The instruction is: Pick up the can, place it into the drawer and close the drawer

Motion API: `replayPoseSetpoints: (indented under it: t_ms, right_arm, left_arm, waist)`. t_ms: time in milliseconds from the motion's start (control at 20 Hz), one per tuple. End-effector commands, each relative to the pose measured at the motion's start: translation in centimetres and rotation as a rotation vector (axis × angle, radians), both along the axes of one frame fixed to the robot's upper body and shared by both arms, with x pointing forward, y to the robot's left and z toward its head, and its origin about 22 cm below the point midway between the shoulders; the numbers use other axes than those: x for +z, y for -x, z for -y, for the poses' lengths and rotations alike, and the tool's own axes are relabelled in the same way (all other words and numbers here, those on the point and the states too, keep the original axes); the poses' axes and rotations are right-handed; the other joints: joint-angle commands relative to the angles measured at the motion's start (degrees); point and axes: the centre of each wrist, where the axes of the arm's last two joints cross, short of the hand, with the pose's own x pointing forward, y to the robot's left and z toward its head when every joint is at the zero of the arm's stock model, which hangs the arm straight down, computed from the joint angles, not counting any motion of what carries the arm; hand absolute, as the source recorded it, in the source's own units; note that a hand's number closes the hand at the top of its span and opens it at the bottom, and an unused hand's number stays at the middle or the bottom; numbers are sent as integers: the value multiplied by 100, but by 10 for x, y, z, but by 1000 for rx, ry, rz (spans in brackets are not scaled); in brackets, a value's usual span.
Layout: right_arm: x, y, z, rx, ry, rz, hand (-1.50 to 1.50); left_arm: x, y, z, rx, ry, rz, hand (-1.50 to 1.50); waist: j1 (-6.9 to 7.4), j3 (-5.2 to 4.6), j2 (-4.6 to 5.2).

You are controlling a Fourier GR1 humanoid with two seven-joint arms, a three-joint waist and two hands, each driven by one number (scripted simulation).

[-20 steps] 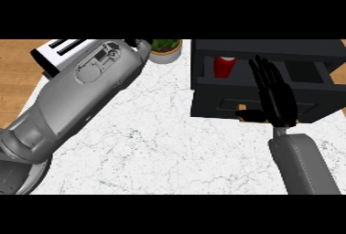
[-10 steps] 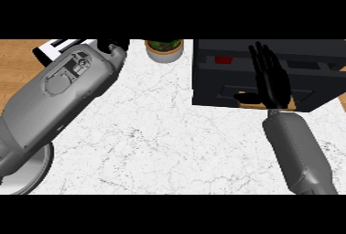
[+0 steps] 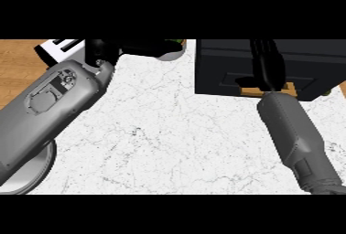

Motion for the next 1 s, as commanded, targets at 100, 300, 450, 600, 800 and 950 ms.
replayPoseSetpoints:
  t_ms: [100,300,450,600,800,950]
  right_arm:
    - [19,-20,-12,0,-5,6,-150]
    - [24,-24,-14,-11,-6,7,-150]
    - [37,-31,-22,-25,-27,-1,-150]
    - [52,-37,-17,-14,-38,24,-150]
    - [63,-42,-36,29,-53,-6,-150]
    - [66,-42,-21,48,-136,38,-150]
  left_arm:
    - [-11,17,-6,-19,-19,5,-150]
    - [-33,21,-20,-3,-17,-1,-150]
    - [-36,31,-13,-29,-11,-1,-150]
    - [-49,30,-19,-9,-25,3,-150]
    - [-42,32,-23,-23,-16,7,-150]
    - [-46,36,-30,-8,-21,-5,-150]
  waist:
    - [77,44,64]
    - [93,41,105]
    - [208,44,128]
    - [122,43,146]
    - [165,43,158]
    - [163,55,157]
